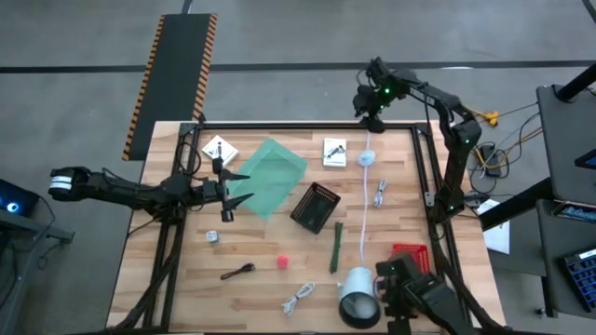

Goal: Pick and place items into bin
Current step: Put the top white charger cable into the green bin

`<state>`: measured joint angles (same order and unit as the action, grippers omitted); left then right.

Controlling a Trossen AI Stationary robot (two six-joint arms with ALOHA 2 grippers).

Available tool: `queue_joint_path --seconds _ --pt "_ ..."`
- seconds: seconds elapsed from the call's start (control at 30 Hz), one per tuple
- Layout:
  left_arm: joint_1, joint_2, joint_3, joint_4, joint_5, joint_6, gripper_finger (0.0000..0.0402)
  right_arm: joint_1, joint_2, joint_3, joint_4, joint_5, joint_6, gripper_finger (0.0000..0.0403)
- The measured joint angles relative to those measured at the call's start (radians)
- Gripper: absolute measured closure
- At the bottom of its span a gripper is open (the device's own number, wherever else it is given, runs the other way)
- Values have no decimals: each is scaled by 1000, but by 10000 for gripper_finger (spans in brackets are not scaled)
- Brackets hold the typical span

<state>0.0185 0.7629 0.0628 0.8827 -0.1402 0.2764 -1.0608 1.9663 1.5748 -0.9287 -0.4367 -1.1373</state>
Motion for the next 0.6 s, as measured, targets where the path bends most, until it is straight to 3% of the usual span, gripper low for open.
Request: queue_joint_path --seconds 0.6 --pt "0 -2 0 0 0 0 179 45 0 -45 -31 -5 3 265"
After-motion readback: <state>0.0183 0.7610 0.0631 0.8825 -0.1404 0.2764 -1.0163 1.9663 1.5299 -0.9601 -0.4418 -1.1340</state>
